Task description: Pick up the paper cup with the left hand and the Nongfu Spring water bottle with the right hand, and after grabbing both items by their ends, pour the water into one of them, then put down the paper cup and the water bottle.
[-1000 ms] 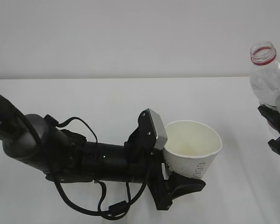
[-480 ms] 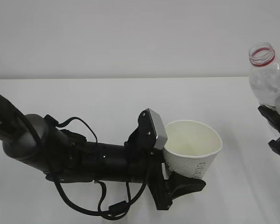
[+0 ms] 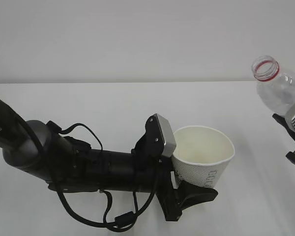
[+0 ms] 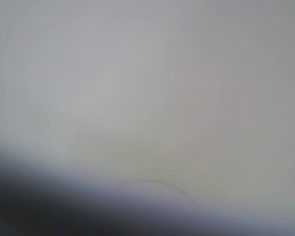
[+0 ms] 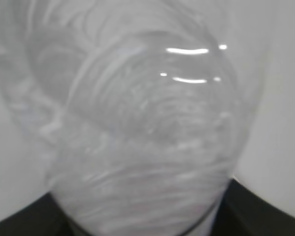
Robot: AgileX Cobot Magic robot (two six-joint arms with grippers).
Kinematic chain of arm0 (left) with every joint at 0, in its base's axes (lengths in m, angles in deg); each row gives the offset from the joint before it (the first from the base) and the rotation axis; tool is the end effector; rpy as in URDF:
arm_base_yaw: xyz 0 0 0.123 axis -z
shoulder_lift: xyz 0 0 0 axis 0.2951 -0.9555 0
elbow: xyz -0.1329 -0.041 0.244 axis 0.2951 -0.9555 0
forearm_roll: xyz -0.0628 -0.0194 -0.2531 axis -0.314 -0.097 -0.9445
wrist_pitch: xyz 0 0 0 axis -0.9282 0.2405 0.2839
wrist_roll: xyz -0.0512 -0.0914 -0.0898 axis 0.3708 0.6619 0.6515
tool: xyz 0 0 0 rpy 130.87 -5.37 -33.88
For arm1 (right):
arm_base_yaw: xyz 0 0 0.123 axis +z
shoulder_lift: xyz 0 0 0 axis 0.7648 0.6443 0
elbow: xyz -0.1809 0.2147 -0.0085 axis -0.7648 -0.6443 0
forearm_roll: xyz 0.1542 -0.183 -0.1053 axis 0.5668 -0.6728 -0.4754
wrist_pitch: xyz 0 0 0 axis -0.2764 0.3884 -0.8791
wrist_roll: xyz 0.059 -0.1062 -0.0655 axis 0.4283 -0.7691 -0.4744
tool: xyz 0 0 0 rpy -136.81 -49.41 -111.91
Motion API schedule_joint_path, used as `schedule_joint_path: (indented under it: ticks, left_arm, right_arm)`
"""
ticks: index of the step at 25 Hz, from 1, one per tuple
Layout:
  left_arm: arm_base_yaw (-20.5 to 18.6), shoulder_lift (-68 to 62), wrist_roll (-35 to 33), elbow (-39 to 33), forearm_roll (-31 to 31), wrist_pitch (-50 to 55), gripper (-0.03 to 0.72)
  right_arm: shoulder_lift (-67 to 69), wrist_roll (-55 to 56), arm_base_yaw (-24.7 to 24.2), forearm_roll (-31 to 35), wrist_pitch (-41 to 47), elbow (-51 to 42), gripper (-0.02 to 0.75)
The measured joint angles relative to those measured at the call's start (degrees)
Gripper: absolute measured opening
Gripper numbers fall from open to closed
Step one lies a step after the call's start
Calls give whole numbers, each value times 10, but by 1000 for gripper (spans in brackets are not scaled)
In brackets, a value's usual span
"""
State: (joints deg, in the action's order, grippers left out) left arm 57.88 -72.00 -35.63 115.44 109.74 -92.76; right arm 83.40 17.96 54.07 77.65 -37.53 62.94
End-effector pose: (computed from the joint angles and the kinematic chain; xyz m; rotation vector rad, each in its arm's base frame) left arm 0.2572 -0.3361 0.0604 1.2413 1.5872 -1.0302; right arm 0.2732 0.0314 0.1684 -0.9078 1.7436 -0.4213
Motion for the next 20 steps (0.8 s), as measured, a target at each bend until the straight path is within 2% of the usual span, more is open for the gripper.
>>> schedule_joint_path:
  ticks: [12, 20]
  left_arm:
    - [0, 0, 0, 0, 0, 0, 517]
    - [0, 0, 0, 0, 0, 0, 516]
  right_arm:
    - [0, -77, 0, -1, -23, 0, 412]
    - [0, -90, 0, -53, -26, 0, 412]
